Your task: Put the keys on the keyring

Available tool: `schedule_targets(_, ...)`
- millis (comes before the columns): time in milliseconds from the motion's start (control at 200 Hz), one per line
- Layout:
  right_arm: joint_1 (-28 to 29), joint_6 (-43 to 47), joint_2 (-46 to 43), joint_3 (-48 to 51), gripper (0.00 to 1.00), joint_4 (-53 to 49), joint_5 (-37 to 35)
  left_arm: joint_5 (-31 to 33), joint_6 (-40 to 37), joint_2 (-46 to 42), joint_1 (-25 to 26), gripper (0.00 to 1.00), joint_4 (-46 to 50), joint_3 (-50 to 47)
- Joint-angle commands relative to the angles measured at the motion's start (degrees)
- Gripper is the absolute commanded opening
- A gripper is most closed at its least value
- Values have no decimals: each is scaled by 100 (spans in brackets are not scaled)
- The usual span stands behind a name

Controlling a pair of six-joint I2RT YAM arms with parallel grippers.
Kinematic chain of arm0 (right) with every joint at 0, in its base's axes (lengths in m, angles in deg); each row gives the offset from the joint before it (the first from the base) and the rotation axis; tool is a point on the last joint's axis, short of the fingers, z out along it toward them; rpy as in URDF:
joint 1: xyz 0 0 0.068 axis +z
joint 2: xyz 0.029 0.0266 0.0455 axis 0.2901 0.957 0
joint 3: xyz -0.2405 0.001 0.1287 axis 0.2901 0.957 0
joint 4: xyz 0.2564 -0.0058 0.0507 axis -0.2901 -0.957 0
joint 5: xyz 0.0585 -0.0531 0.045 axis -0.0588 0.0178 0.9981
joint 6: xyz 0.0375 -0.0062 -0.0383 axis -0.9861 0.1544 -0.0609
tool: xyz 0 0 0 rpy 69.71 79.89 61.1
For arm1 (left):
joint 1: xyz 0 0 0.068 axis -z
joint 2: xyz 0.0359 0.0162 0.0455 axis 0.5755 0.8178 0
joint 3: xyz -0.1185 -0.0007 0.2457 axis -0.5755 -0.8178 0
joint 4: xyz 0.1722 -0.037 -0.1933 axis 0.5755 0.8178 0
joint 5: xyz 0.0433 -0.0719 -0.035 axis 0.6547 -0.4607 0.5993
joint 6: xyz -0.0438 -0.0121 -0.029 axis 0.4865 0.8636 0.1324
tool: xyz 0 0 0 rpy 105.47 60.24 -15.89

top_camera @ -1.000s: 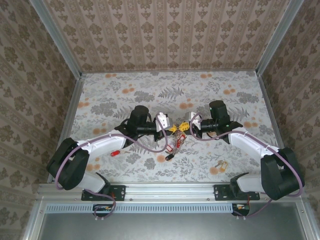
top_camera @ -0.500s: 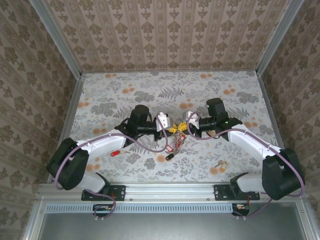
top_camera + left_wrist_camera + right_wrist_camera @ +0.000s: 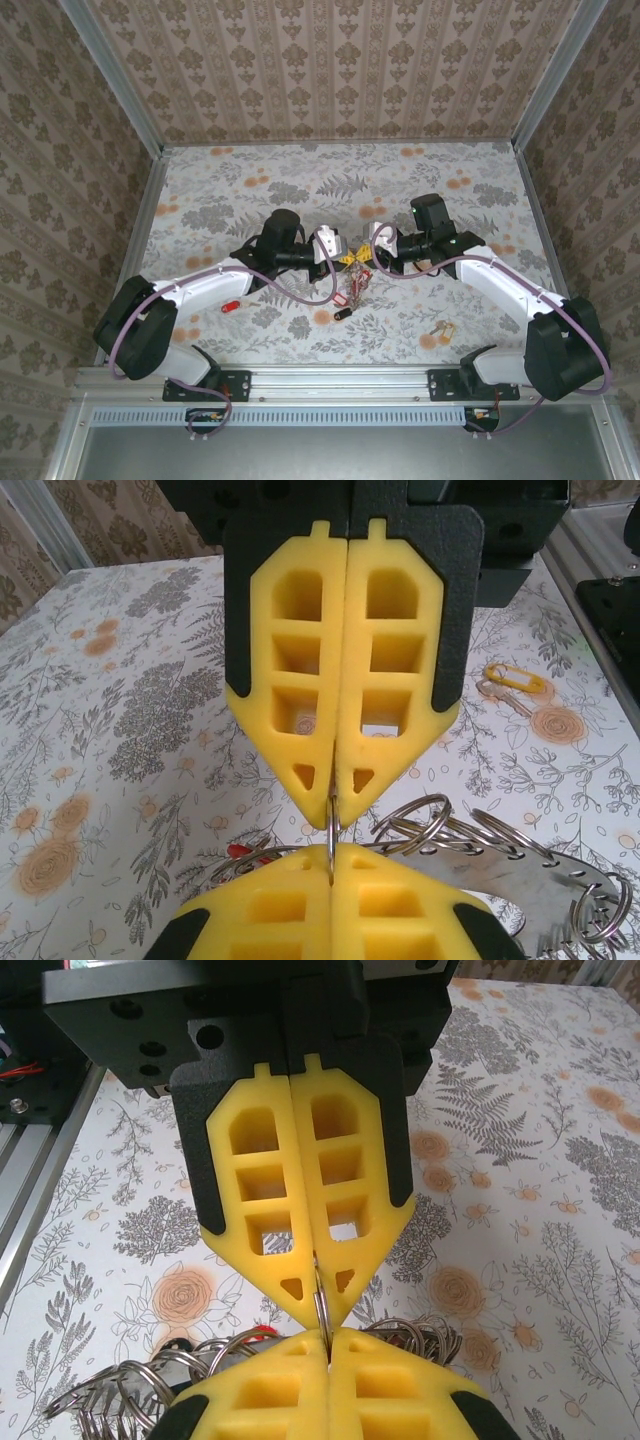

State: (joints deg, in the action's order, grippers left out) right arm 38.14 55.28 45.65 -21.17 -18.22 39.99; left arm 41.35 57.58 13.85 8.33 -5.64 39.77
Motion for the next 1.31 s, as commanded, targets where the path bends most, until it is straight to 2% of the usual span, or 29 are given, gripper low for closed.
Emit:
schedule_targets(0,61,157,-137,-108,3,-46,85,56,-31,-64,31,0,-133,40)
schedule_targets(130,53,77,-232,-1,11,8,-21,183,112,-167,22,0,-292,-13)
schedule_targets(175,32,-219,-340,75,14,180,-75,188,176,-195,14,0,-374,-39)
schedule_targets(315,-211,-2268,-828,404,27,1078,-410,429,419,-234,-39,0,-573,-80)
schedule_targets(385,-311,-3772,-1131,490,32,1219,-1261,474,500,-250,-48,0,-648,-110)
schedule_targets(440,-368,-4813,-1359,391,36,705,-2369,490,529,-269,-58,0,-665,-137)
schedule_targets(510,-428,-5715,-1503,190,38,-263,-3550,509,529,-304,-57,0,-662,-149)
schedule_targets(690,-701,-7267,-1629,-36,40,-2687,-4856,506,587,-366,-60,0,-636,-163)
schedule_targets(830,-779,-8461,-1995,687,41,-3226,-5127,485,614,-371,-62,0,-622,-136)
schedule_targets(960,-782,-9147,-2099,1332,40,-3521,-5234,442,599,-359,-61,0,-525,-76)
schedule_targets(1035,-783,-9330,-2084,1572,40,-3594,-5181,442,606,-368,-63,0,-520,-67)
schedule_targets(1300,-757,-10000,-2292,1875,37,-3967,-5673,468,531,-328,-57,0,-437,7)
